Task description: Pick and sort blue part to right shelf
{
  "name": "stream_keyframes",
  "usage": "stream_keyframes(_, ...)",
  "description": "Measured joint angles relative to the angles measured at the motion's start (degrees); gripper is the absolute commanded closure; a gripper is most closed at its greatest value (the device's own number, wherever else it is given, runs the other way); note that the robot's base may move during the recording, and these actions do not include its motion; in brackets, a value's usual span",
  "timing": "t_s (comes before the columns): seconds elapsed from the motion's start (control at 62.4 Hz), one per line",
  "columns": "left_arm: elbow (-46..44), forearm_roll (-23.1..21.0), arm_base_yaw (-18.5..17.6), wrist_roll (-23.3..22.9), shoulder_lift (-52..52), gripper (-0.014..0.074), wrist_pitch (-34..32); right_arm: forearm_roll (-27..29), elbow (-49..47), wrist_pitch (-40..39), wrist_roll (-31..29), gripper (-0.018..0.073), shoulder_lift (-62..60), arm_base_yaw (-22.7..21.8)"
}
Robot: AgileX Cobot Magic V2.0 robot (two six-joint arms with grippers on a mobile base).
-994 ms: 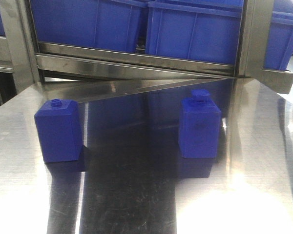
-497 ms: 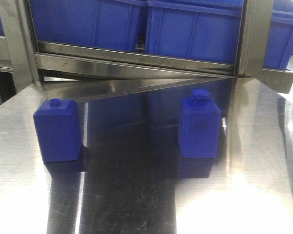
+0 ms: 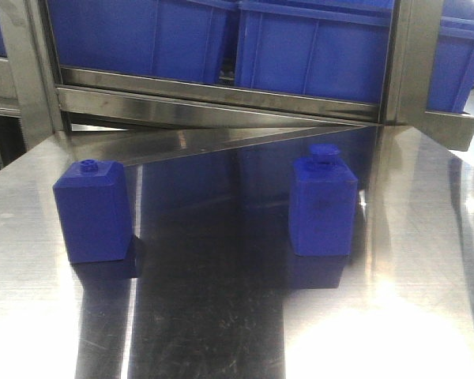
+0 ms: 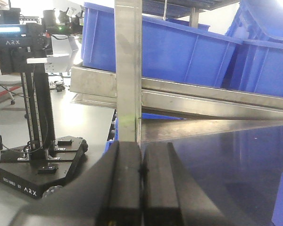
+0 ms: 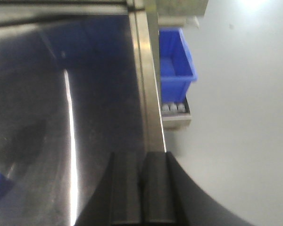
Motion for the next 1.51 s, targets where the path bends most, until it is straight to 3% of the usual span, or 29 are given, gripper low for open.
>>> stream_keyframes(0.208, 0.0, 0.0, 0.0, 0.0, 0.0, 0.0461, 0.0, -1.1, -4.7, 2.2, 0.4, -0.0052, 8.8, 4.5)
stream_keyframes(0.417, 0.0, 0.0, 0.0, 0.0, 0.0, 0.0461, 0.0, -1.1, -12.3, 8.7, 3.9, -0.0032, 17.9, 11.8)
stream_keyframes(0.721, 0.0, 0.0, 0.0, 0.0, 0.0, 0.0461, 0.0, -1.1, -30.8, 28.6, 15.7, -0.0029, 35.3, 22.8)
stream_keyframes(0.866, 0.0, 0.0, 0.0, 0.0, 0.0, 0.0461, 0.0, -1.0, -40.8, 36.7, 18.6, -0.0025, 44.6, 27.3)
stream_keyframes(1.138, 0.0, 0.0, 0.0, 0.0, 0.0, 0.0461, 0.0, 0.5, -55.1, 43.8, 18.9, -0.0025, 56.9, 31.7)
stream_keyframes(1.507, 0.0, 0.0, 0.0, 0.0, 0.0, 0.0461, 0.0, 1.4, -56.9, 44.2, 21.0, -0.0025, 62.2, 33.8)
